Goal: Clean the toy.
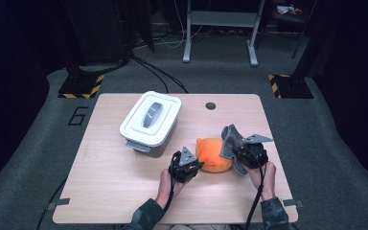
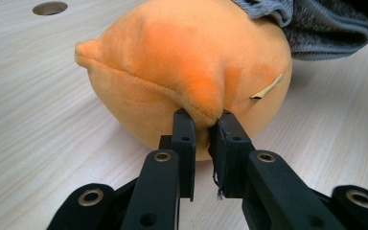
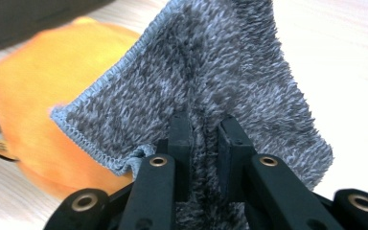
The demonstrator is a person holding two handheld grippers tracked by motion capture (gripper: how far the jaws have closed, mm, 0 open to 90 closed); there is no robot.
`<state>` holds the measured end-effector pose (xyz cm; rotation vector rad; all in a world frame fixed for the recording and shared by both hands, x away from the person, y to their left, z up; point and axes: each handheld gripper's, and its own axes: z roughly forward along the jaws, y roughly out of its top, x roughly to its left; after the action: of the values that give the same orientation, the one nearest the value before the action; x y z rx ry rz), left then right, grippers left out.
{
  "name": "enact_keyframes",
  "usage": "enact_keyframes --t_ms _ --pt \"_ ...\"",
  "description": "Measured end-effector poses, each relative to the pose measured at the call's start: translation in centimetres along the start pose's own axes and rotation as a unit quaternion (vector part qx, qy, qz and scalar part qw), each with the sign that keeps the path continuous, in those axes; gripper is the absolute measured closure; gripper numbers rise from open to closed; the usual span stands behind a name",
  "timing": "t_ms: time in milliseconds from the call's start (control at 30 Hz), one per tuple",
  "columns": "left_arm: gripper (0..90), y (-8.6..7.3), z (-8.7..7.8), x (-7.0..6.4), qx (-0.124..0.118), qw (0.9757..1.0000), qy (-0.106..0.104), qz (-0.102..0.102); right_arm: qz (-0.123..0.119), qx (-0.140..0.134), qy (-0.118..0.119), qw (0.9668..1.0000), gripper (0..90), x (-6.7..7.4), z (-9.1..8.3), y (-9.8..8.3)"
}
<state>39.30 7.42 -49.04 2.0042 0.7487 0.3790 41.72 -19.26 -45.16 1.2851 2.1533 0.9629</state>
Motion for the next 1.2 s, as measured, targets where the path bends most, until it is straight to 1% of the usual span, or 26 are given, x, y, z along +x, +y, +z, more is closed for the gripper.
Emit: enact_keyframes --t_ms 33,100,133,167,233,300,333,400,433,500,567,600,667,733,800,833,867,900,933,967,1000,1033,1067,1100,1167,1200 --pt "80.3 0.0 0.0 0.0 -0.001 1.0 0.0 0.0 0.011 0.006 -0.002 0.9999 78.2 -0.3 0.3 -0.4" --pt "80.3 0.0 0.0 0.0 -0.002 1.0 0.001 -0.003 0.012 0.008 -0.002 0.9999 78.2 -0.5 0.4 -0.5" --pt "80.3 0.0 0.0 0.0 -0.002 1.0 0.001 -0.003 0.019 0.019 -0.012 0.9996 78.2 -0.8 0.8 -0.9" --pt "80.3 -0.1 0.0 0.1 0.0 1.0 0.001 -0.003 0.023 0.025 -0.013 0.9993 78.2 -0.9 1.1 -1.2" --pt "80.3 -0.1 0.0 0.1 -0.001 1.0 0.003 -0.004 0.026 0.031 -0.012 0.9991 78.2 -1.0 1.4 -1.3" --pt "80.3 -0.1 0.0 0.1 -0.001 1.0 0.001 -0.005 0.031 0.047 -0.009 0.9984 78.1 -1.3 2.5 -2.2" --pt "80.3 -0.1 0.0 0.1 -0.001 1.0 0.001 -0.005 0.031 0.047 -0.009 0.9984 78.1 -1.3 2.5 -2.2" --pt "80.3 -0.1 0.0 0.1 -0.001 1.0 0.002 -0.002 0.036 0.058 -0.007 0.9977 78.2 -1.3 3.0 -2.6" --pt "80.2 -0.1 0.1 0.0 -0.003 1.0 0.005 -0.002 0.034 0.059 -0.004 0.9977 78.1 -1.4 3.1 -2.7" --pt "80.2 0.0 0.0 0.0 0.0 1.0 0.004 0.002 0.032 0.055 -0.01 0.9979 78.1 -1.5 2.8 -2.6" --pt "80.2 0.0 0.0 0.0 -0.001 1.0 0.004 0.002 0.033 0.047 -0.018 0.9982 78.2 -1.6 2.0 -2.2" --pt "80.2 0.0 0.0 0.0 -0.001 1.0 0.004 0.002 0.032 0.039 -0.025 0.9984 78.1 -1.5 1.3 -1.8" --pt "80.2 0.0 0.0 0.0 -0.002 1.0 0.003 0.0 0.021 0.027 -0.033 0.9989 78.1 -1.4 0.4 -1.2" --pt "80.2 0.0 0.0 0.0 -0.004 1.0 0.005 0.0 0.008 0.009 -0.03 0.9995 78.1 -1.0 -1.0 -0.3" --pt "80.2 0.0 0.0 -0.1 -0.004 1.0 0.007 0.003 -0.001 -0.007 -0.028 0.9996 78.1 -0.3 -1.9 0.5" --pt "80.1 0.1 -0.1 -0.1 -0.004 1.0 0.007 0.004 -0.009 -0.012 -0.023 0.9996 78.1 0.0 -2.2 0.9" --pt "80.0 0.1 -0.1 -0.1 -0.003 1.0 0.007 0.004 -0.021 -0.025 -0.011 0.9994 78.1 0.7 -2.8 1.6" --pt "80.0 0.1 -0.1 -0.1 -0.003 1.0 0.007 0.004 -0.022 -0.029 -0.007 0.9993 78.1 1.0 -3.0 1.9" --pt "80.0 0.1 0.0 -0.1 -0.004 0.9999 0.007 0.006 -0.022 -0.029 -0.007 0.9993 78.1 1.0 -3.0 1.9" --pt "80.0 0.2 0.0 -0.1 -0.004 0.9999 0.008 0.005 -0.027 -0.033 0.0 0.9991 78.1 1.4 -3.1 2.2" --pt "80.0 0.2 0.0 -0.2 -0.007 0.9999 0.009 0.004 -0.032 -0.042 0.013 0.9985 78.1 2.1 -3.4 2.7" --pt "80.0 0.2 0.0 -0.2 -0.006 0.9999 0.007 0.005 -0.043 -0.048 0.025 0.9976 78.0 3.1 -3.6 3.3" --pt "80.0 0.2 0.0 -0.2 -0.005 1.0 0.006 0.003 -0.043 -0.048 0.025 0.9976 78.0 3.1 -3.6 3.3" --pt "80.0 0.3 0.0 -0.2 -0.005 0.9999 0.008 0.007 -0.048 -0.05 0.032 0.9971 78.0 3.5 -3.5 3.5" --pt "80.1 0.3 0.0 -0.2 -0.005 0.9999 0.007 0.006 -0.062 -0.043 0.052 0.9958 77.9 5.0 -2.9 4.2" --pt "80.1 0.4 0.0 -0.2 -0.006 0.9999 0.008 0.009 -0.067 -0.04 0.056 0.9954 77.8 5.3 -2.7 4.3"
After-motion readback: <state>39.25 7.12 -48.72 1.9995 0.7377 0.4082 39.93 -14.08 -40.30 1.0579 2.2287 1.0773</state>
